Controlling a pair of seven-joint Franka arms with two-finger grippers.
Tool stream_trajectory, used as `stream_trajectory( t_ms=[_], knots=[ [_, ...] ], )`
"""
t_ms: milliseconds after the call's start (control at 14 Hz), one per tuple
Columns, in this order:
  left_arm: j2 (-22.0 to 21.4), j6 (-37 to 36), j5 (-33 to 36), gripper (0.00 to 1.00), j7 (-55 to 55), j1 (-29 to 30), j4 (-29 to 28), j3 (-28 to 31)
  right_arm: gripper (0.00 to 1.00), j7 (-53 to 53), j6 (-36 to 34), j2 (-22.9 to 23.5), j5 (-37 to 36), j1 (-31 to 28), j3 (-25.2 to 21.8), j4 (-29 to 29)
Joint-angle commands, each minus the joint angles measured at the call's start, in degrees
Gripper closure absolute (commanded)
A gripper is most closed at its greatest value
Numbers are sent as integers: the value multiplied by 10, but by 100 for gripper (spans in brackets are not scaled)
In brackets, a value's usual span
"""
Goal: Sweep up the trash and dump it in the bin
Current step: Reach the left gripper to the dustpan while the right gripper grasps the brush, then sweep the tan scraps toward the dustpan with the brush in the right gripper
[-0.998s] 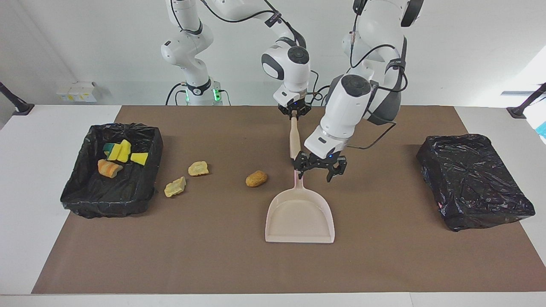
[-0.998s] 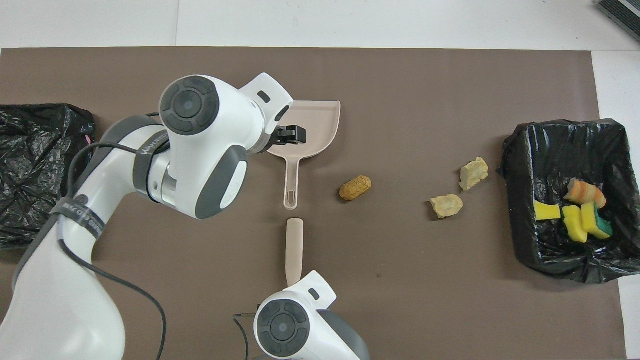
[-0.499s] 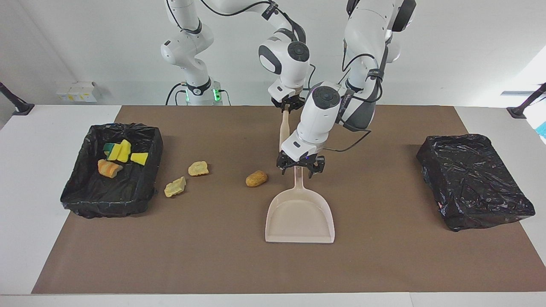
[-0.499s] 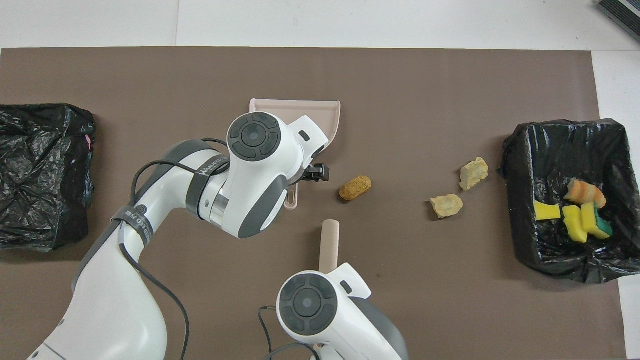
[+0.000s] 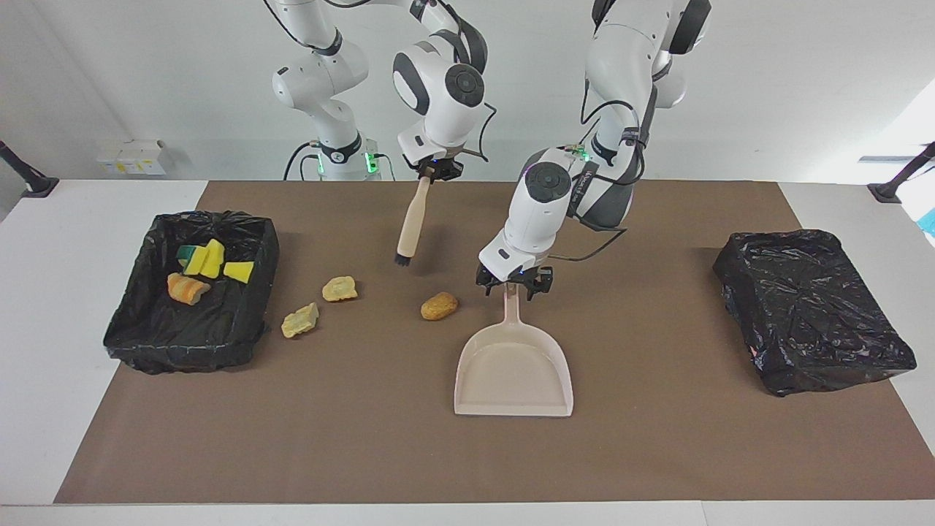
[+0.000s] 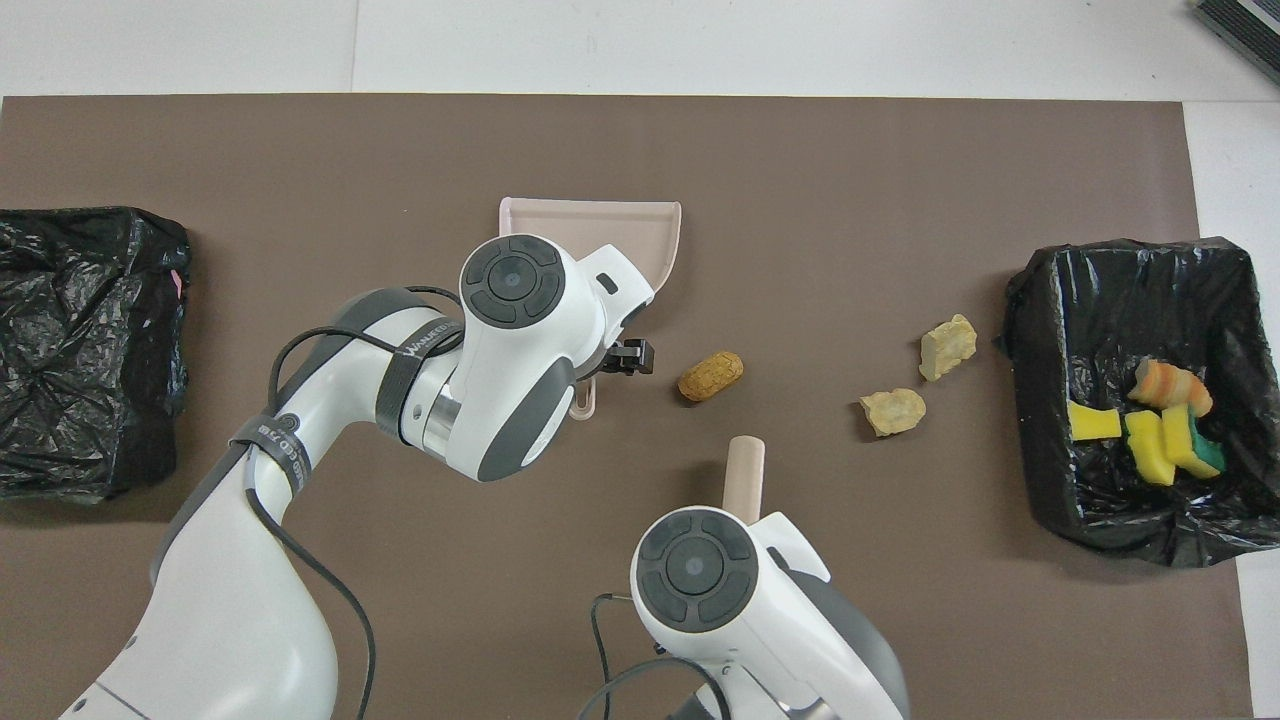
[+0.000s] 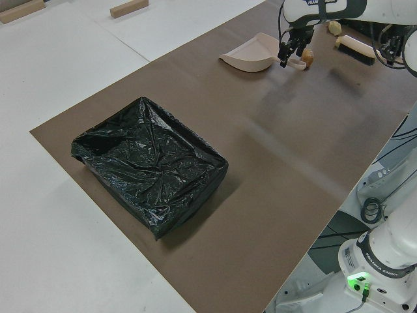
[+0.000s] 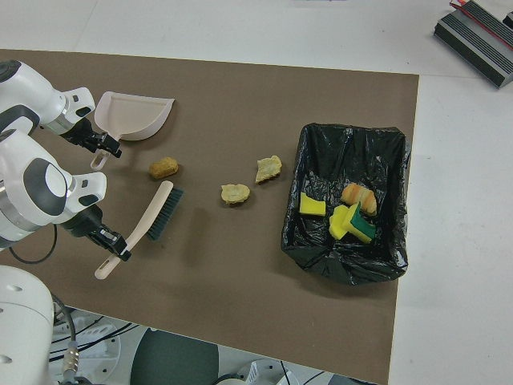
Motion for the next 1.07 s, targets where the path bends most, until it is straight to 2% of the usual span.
stream_trajectory(
  t_ms=[0,71,214,285,428,713,856,998],
  knots=[
    [-7,-16,-1,37,-6,-13,-8,10,100,-60,-4,-9,-49,-66,6,-22],
    [-8,-31,-1,65,-6,-12,-1,10,100,-87,3,-3,-64,-91,6,-22],
    [-10,-56,2,94,-6,-8,2,11,100,-142,34,0,-82,-146,6,-26],
    [-11,-63,6,100,-5,-4,2,11,100,-162,62,-2,-86,-167,6,-33],
    [-16,-65,26,100,6,-3,4,15,100,-191,113,0,-114,-217,7,-43],
    [-51,-106,42,100,124,13,17,18,100,-347,261,-19,-121,-331,7,-131],
    [-74,-144,64,100,196,26,14,18,100,-371,310,-16,-122,-349,7,-161],
    [-104,-195,66,100,290,46,10,18,100,-375,303,-13,-120,-345,7,-164]
  ],
)
